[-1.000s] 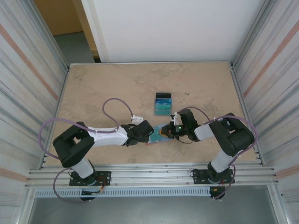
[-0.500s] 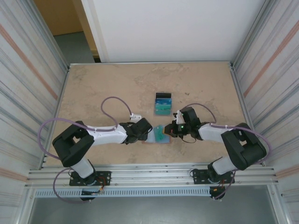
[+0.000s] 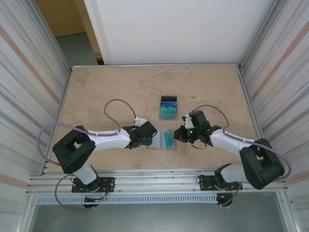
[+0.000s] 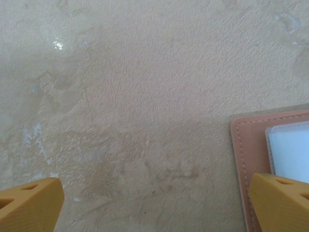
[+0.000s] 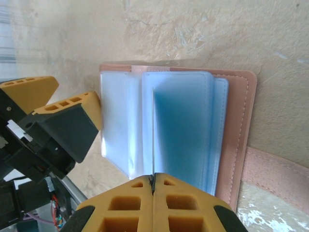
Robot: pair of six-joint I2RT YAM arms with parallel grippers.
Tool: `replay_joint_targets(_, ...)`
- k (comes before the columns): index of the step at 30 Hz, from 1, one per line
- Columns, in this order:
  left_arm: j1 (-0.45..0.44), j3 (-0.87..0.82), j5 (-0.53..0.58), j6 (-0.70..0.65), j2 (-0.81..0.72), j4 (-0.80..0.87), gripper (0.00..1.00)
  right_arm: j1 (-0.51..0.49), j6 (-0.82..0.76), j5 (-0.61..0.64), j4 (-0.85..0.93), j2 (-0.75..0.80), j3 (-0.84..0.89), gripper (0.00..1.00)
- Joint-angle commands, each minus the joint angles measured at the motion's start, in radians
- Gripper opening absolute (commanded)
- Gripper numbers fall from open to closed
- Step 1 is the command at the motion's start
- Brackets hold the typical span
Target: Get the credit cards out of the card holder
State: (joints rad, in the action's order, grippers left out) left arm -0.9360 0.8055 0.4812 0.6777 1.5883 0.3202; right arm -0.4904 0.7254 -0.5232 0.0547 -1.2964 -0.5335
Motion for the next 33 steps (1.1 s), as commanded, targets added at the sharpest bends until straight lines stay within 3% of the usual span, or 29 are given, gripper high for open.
replay_joint_targets(1,-0.002,0.002,-0.006,0.007,-0.072,0.028,0.99,0.001,-0.076,0.027,0.067,0.042,-0.042,0.04)
replay_joint_targets(5,-0.001,0.000,-0.008,-0.059,-0.147,0.028,0.99,-0.028,-0.170,0.068,0.136,0.090,-0.088,0.04)
replay_joint_targets(9,0.004,-0.004,-0.036,-0.227,-0.251,-0.015,0.99,-0.066,-0.264,0.108,0.210,0.119,-0.149,0.01)
replay_joint_targets(12,0.022,-0.021,-0.166,-0.423,-0.341,-0.097,0.98,-0.088,-0.331,0.101,0.232,0.131,-0.181,0.00)
replay_joint_targets(14,0.041,-0.037,-0.309,-0.557,-0.407,-0.150,0.97,-0.103,-0.376,0.090,0.238,0.143,-0.207,0.00)
replay_joint_targets(17,0.061,-0.030,-0.476,-0.688,-0.466,-0.155,0.96,-0.128,-0.446,0.053,0.246,0.160,-0.232,0.00)
replay_joint_targets(20,0.067,-0.018,-0.564,-0.791,-0.489,-0.126,0.91,-0.153,-0.515,0.017,0.257,0.179,-0.255,0.00)
replay_joint_targets(25,0.100,-0.012,-0.713,-0.865,-0.493,-0.098,0.81,-0.165,-0.596,-0.043,0.289,0.228,-0.286,0.00)
replay_joint_targets(30,0.123,0.004,-0.834,-0.876,-0.483,-0.104,0.66,-0.169,-0.655,-0.102,0.325,0.258,-0.310,0.00)
replay_joint_targets(33,0.123,0.015,-0.892,-0.891,-0.476,-0.099,0.63,-0.176,-0.686,-0.127,0.344,0.257,-0.322,0.00)
